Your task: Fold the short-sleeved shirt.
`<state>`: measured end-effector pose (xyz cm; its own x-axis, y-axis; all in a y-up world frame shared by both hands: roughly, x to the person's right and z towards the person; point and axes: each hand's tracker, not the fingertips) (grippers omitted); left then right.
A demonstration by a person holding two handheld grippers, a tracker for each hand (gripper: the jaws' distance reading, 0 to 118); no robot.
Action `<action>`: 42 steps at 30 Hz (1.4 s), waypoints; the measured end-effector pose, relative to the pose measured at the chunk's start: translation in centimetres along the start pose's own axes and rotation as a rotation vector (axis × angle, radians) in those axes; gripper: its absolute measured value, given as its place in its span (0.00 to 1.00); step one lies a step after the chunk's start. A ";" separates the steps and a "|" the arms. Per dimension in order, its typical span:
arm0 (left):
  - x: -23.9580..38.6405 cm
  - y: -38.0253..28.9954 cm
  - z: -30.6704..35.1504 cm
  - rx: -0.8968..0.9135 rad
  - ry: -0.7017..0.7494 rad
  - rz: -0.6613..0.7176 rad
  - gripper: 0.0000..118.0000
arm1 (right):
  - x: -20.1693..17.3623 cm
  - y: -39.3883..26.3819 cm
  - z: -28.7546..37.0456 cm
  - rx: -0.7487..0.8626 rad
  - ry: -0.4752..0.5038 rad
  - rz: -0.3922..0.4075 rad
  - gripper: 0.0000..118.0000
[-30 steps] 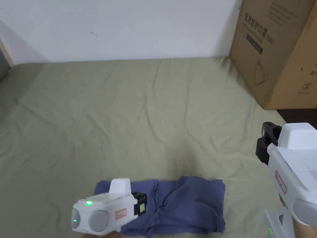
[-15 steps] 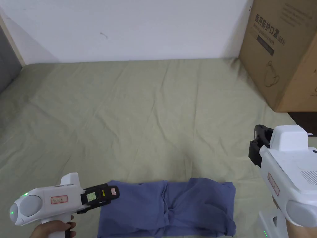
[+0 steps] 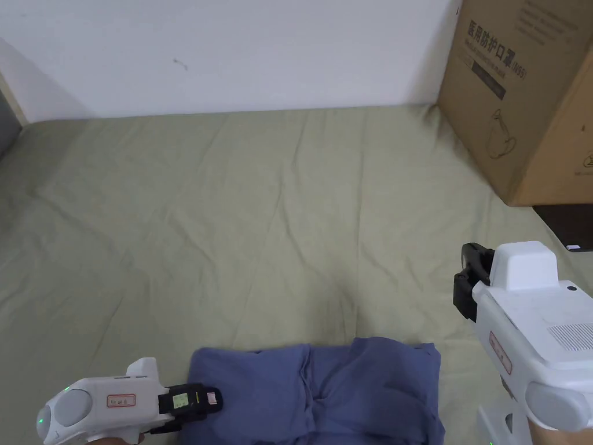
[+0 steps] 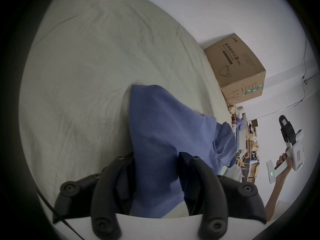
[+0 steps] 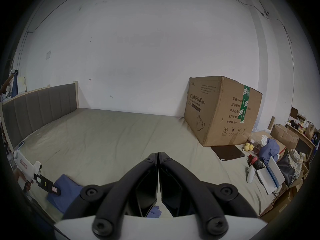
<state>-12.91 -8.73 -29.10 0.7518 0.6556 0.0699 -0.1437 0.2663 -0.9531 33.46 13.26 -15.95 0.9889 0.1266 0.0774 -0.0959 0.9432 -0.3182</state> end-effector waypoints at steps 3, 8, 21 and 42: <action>-0.6 -0.1 0.1 0.005 -0.010 0.010 0.14 | 0.2 -0.1 -0.1 -0.006 -0.005 -0.007 0.00; 1.6 -0.9 0.9 0.052 0.068 -0.112 0.09 | 0.5 0.0 0.0 -0.006 -0.009 -0.002 0.00; 3.8 -0.6 10.4 0.168 0.292 -0.167 0.08 | 0.4 1.2 0.7 0.045 0.021 -0.011 0.00; 23.7 -1.2 -0.6 -0.032 0.215 -0.440 0.08 | 3.5 0.5 2.2 0.058 -0.008 -0.047 0.00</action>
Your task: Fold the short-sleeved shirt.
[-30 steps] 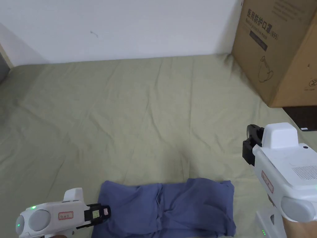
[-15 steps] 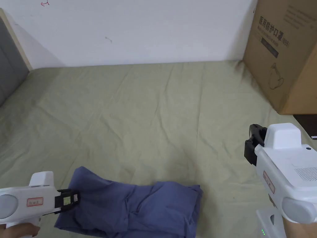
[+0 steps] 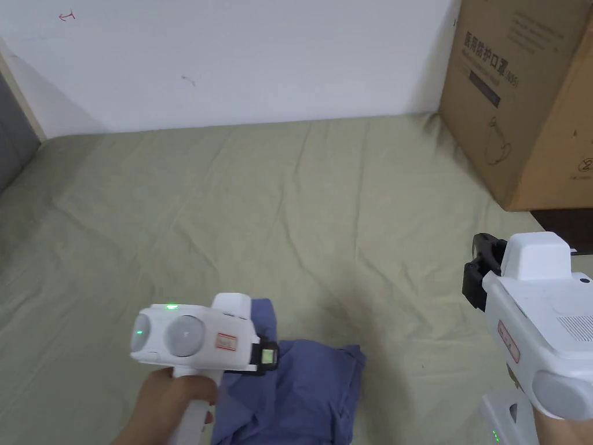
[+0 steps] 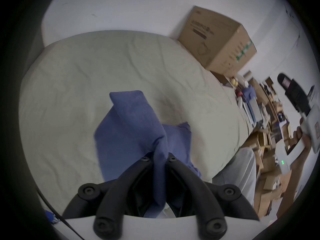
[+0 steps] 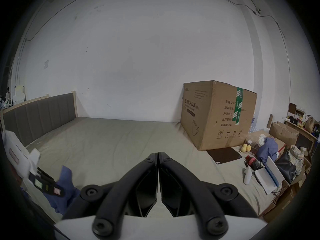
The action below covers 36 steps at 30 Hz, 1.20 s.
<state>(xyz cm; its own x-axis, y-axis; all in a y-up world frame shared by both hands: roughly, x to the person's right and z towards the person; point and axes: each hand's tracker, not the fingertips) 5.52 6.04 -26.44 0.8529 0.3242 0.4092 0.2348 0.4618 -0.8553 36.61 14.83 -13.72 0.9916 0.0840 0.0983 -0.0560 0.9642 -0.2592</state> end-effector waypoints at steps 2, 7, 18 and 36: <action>1.5 0.1 -2.4 -0.042 -0.003 -0.005 0.08 | 0.5 -0.2 0.1 -0.007 -0.008 -0.001 0.00; 4.4 -1.0 -7.9 -0.113 0.012 -0.017 0.08 | 1.4 -0.7 0.5 -0.017 -0.030 -0.013 0.00; 5.9 -1.2 -9.9 -0.178 0.081 -0.078 0.38 | 1.9 -0.6 0.8 -0.026 -0.046 -0.008 0.00; 0.5 -3.5 0.0 0.467 0.181 -0.038 0.43 | 0.5 0.2 1.0 -0.006 -0.015 -0.004 0.00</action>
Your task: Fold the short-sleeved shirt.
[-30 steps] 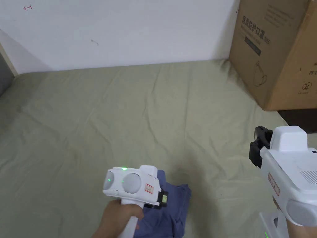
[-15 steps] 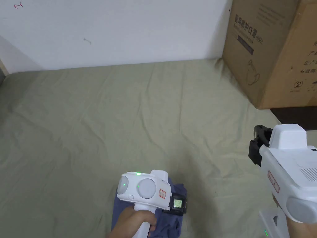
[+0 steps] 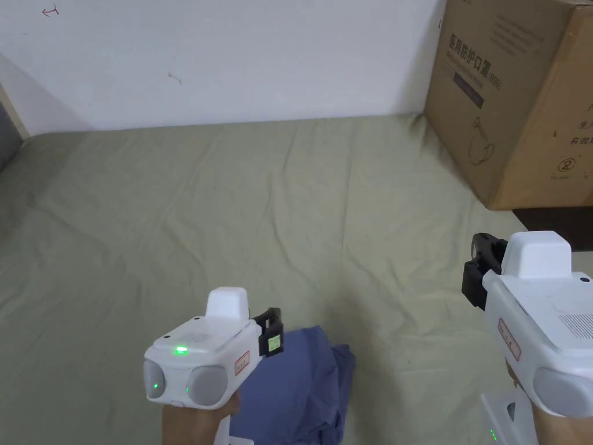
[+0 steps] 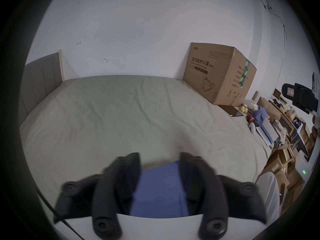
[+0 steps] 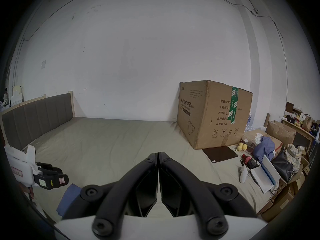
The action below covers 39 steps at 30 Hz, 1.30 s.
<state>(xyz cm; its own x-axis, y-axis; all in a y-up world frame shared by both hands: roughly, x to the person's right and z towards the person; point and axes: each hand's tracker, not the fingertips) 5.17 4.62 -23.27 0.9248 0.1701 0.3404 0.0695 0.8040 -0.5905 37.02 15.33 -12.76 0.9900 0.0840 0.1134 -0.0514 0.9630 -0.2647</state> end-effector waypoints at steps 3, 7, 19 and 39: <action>-0.4 -1.8 -0.7 0.002 0.027 -0.019 0.01 | 0.0 -0.1 0.0 -0.001 -0.001 0.000 0.00; -0.1 -3.7 -1.4 -0.034 0.013 -0.002 0.00 | 0.1 -0.2 0.0 -0.005 -0.002 0.003 0.00; 6.1 -7.1 -6.0 -0.134 -0.107 -0.090 0.00 | 1.7 -0.7 -0.1 -0.026 -0.028 0.007 0.00; 8.9 -5.6 -5.5 -0.136 -0.157 -0.109 0.00 | 2.4 -0.8 0.5 -0.039 -0.048 0.007 0.00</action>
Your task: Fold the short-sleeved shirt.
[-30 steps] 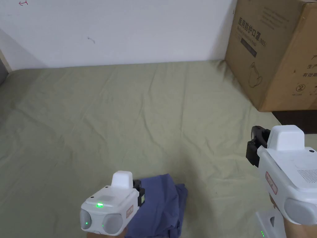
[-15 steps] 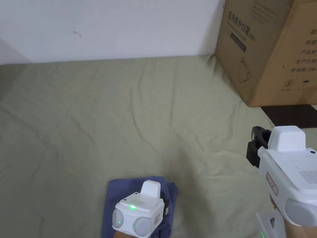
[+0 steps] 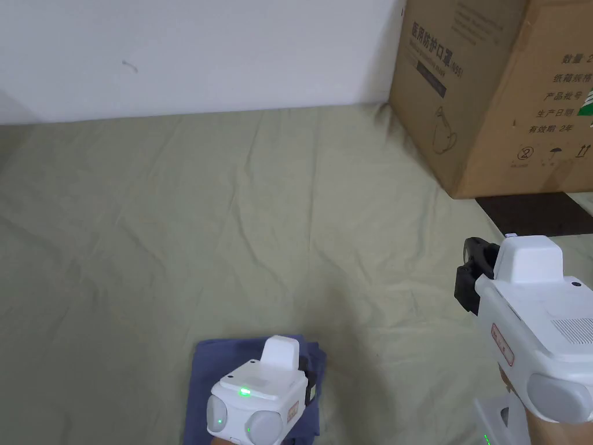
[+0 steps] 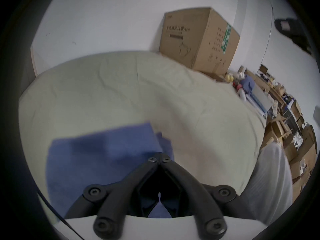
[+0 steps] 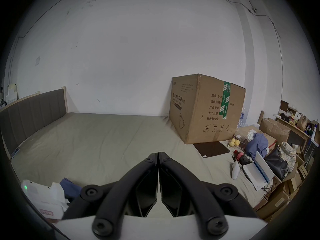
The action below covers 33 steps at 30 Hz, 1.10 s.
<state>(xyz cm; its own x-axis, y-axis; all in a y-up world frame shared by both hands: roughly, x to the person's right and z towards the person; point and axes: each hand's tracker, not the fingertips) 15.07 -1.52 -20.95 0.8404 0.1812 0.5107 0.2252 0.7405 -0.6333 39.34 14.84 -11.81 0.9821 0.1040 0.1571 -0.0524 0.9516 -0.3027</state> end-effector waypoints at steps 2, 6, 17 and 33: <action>0.5 2.4 3.2 0.062 -0.001 0.002 0.00 | -0.4 0.5 0.2 0.015 0.011 0.004 0.00; -1.0 5.2 6.6 0.201 0.039 -0.016 0.00 | -1.5 1.6 0.7 0.053 0.031 -0.001 0.00; -7.2 10.9 16.4 0.509 0.276 -0.081 0.00 | -4.8 4.1 1.3 0.139 0.090 -0.016 0.00; -14.0 9.5 22.4 0.637 0.488 -0.008 0.00 | -8.0 5.4 2.3 0.202 0.090 -0.021 0.00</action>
<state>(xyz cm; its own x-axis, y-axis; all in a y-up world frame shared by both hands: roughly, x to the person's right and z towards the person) -5.59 17.49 -21.09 0.9939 -0.0197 0.1084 0.0308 0.9944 -0.1015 30.80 19.85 -12.56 0.9951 0.0662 0.0738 -0.0583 0.9928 -0.1044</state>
